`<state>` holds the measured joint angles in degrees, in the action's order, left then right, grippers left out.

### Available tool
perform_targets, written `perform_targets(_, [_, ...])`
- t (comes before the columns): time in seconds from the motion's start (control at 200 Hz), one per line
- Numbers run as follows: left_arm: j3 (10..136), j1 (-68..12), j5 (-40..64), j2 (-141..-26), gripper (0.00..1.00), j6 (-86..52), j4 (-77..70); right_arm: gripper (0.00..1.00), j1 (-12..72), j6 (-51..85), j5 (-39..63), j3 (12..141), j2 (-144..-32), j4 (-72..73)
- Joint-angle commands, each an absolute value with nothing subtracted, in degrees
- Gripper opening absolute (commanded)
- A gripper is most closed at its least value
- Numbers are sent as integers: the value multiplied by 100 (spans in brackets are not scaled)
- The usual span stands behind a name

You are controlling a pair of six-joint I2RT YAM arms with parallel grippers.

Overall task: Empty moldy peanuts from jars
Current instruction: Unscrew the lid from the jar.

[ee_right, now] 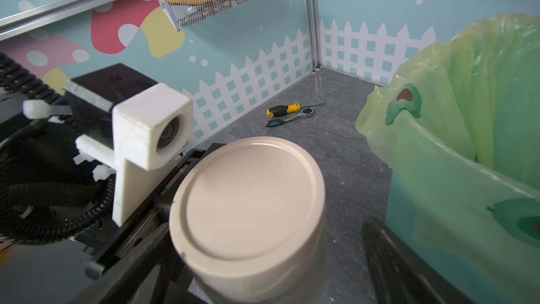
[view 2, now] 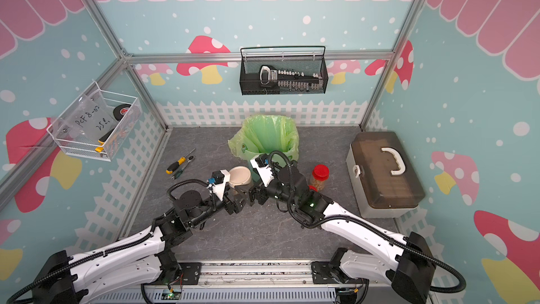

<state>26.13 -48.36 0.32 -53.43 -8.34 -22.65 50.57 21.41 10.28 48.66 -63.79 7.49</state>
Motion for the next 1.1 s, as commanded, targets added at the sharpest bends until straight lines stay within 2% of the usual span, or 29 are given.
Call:
perform_targets(0.0, [2584, -4869, 22, -5159, 37, -748, -2702, 96, 4924, 1986, 642, 4698, -6179, 493])
perform_targets(0.45, [2571, -4887, -113, -5172, 37, -708, -2669, 96, 4514, 2098, 464, 4588, -5649, -40])
perform_targets(0.715, [2560, -4891, -195, -5262, 37, -668, -2783, 93, 4538, 2287, 1081, 4676, -5472, -210])
perform_targets(0.921, [2544, -4887, -188, -5277, 37, -646, -2849, 93, 4841, 2370, 1417, 4807, -5513, -91])
perform_targets(1.096, [2549, -4887, -194, -5313, 37, -652, -2859, 93, 5205, 2258, 1237, 5032, -5819, -62])
